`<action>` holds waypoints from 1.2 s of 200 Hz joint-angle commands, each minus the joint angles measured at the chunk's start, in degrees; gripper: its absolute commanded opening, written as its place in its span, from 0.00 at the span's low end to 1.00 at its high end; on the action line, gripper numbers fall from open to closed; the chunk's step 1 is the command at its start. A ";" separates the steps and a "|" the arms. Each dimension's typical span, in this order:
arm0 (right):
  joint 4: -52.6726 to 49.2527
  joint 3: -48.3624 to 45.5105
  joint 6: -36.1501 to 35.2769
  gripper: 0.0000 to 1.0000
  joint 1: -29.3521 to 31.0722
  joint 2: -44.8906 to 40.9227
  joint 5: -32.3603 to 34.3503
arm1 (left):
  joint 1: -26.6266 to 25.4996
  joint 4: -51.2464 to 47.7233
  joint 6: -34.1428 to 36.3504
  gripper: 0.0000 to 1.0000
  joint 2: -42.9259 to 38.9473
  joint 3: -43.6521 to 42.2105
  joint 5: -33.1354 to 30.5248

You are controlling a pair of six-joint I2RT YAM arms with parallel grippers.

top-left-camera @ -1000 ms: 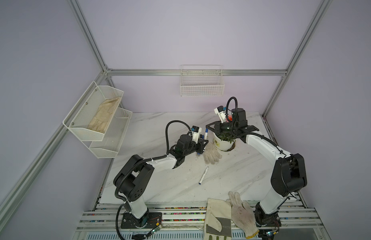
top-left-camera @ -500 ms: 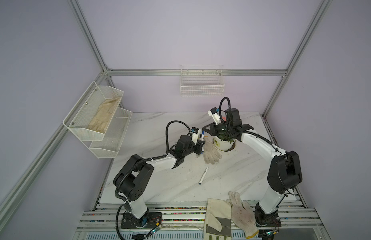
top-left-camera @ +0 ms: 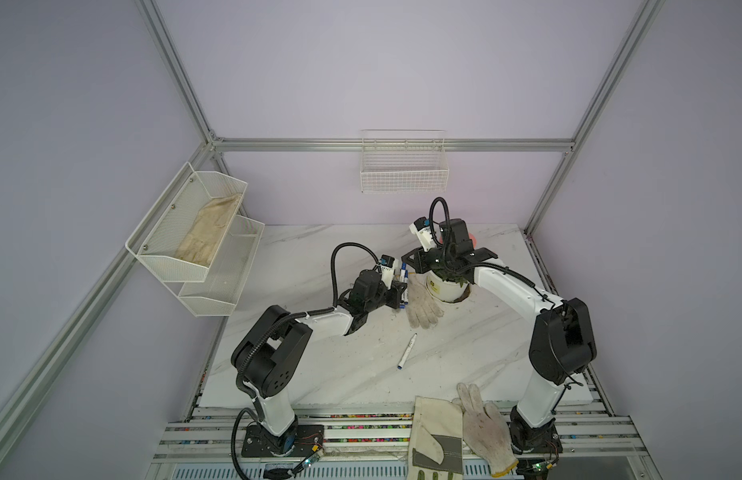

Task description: Insert the pens into the pen caps

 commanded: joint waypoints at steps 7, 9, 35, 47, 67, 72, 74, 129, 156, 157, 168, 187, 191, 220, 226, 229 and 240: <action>-16.28 -3.40 -3.67 0.00 2.44 3.52 3.98 | 2.66 17.17 -1.53 0.00 -3.71 3.96 -7.12; -16.40 -3.34 -3.72 0.00 2.51 3.60 4.28 | 2.66 17.01 -1.45 0.00 -3.62 4.04 -7.21; -17.94 -2.85 -4.76 0.00 3.86 4.76 7.31 | 2.74 16.16 -1.11 0.00 -3.37 4.73 -8.11; -18.19 -2.67 -5.02 0.00 3.98 5.04 7.43 | 2.72 16.07 -1.23 0.00 -3.21 4.98 -8.12; -17.29 -2.57 -5.23 0.00 3.97 4.56 5.05 | 2.75 15.95 -1.33 0.00 -2.97 5.14 -7.76; -17.03 -2.65 -5.20 0.00 3.97 4.33 4.24 | 2.68 15.92 -1.37 0.00 -3.05 5.11 -7.76; -16.94 -2.62 -5.25 0.00 3.97 4.29 3.94 | 2.69 15.90 -1.34 0.00 -3.12 5.12 -7.76; -16.38 -2.92 -4.99 0.00 4.11 3.96 2.83 | 2.77 15.69 -0.53 0.00 -4.29 4.16 -8.36; -18.32 -3.54 -5.95 0.00 5.25 5.17 7.68 | 2.92 16.55 -0.45 0.00 -4.67 3.80 -9.02; -18.43 -3.56 -6.00 0.00 5.27 5.23 7.98 | 2.92 16.58 -0.49 0.00 -4.70 3.80 -9.01; -19.22 -3.67 -6.30 0.00 5.63 5.78 9.98 | 3.19 17.01 -0.80 0.00 -4.69 3.69 -9.17; -20.80 -3.68 -6.65 0.00 5.95 7.00 12.09 | 4.12 18.02 -1.76 0.00 -4.55 3.79 -10.02; -21.30 -3.59 -6.84 0.00 5.99 7.34 12.53 | 4.42 18.32 -2.13 0.00 -4.47 3.72 -10.20; -22.99 -3.49 -7.22 0.00 6.41 9.14 15.04 | 6.61 20.09 -3.79 0.00 -4.04 4.67 -10.64; -23.16 -3.37 -7.23 0.00 6.52 9.41 15.17 | 6.98 20.20 -3.67 0.00 -3.82 5.17 -10.58; -23.25 -3.35 -7.25 0.00 6.60 9.47 15.28 | 7.09 20.29 -3.52 0.00 -3.78 5.42 -10.58; -23.44 -3.33 -7.40 0.00 6.99 9.86 15.61 | 7.39 20.35 -2.82 0.00 -3.43 6.32 -10.36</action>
